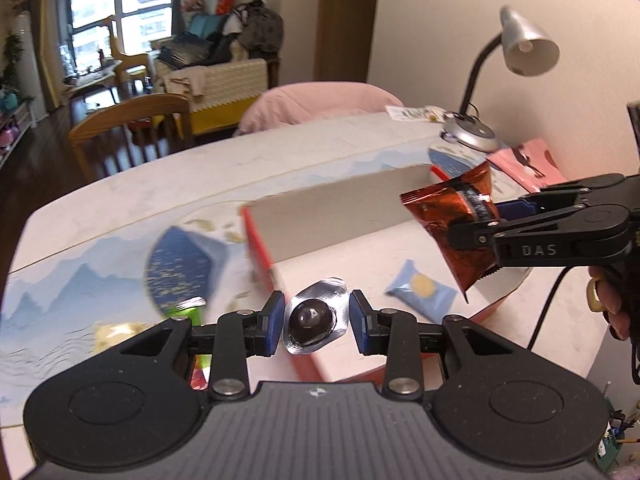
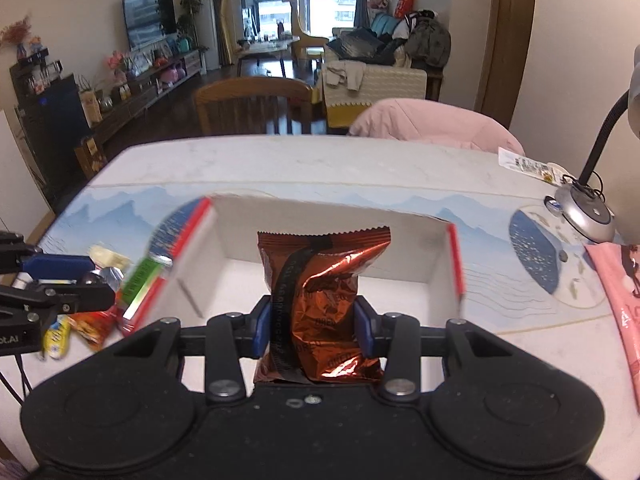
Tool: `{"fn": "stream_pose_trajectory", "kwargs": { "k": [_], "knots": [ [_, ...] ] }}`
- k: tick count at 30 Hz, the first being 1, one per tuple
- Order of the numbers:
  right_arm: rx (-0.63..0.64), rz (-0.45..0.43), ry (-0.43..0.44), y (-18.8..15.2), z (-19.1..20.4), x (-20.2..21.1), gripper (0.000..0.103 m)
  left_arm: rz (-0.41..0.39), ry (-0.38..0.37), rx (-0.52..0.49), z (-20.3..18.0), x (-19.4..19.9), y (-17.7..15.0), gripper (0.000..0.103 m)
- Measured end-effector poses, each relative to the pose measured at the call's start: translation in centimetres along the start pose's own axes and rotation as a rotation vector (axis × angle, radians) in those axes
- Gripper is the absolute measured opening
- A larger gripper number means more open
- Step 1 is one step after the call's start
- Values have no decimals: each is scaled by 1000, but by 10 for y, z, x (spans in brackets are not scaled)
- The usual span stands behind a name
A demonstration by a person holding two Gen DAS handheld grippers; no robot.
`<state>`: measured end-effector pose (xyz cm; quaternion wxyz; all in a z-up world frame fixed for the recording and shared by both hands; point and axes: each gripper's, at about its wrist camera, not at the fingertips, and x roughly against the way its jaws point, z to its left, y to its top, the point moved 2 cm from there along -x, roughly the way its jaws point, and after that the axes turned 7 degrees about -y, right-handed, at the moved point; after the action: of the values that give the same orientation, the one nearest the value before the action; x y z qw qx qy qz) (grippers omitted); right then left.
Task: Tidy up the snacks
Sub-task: 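Carry both items into the red box and open both grippers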
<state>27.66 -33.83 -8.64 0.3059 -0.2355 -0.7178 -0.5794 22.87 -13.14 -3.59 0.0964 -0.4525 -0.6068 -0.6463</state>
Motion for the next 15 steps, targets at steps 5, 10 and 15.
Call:
{"fn": "stream_pose_trajectory", "kwargs": {
  "k": [5,10,15],
  "knots": [
    [17,44,-3,-3,-27,-20,40,54,-17,-15,-23,-35,12,34],
    [31,100,5,-7,-40,-43,40,135,-14,-19,-30,-72,19,34],
    [32,147,29,-9,-43,-64,40,223,6,52,-19,-107,21,34]
  ]
}}
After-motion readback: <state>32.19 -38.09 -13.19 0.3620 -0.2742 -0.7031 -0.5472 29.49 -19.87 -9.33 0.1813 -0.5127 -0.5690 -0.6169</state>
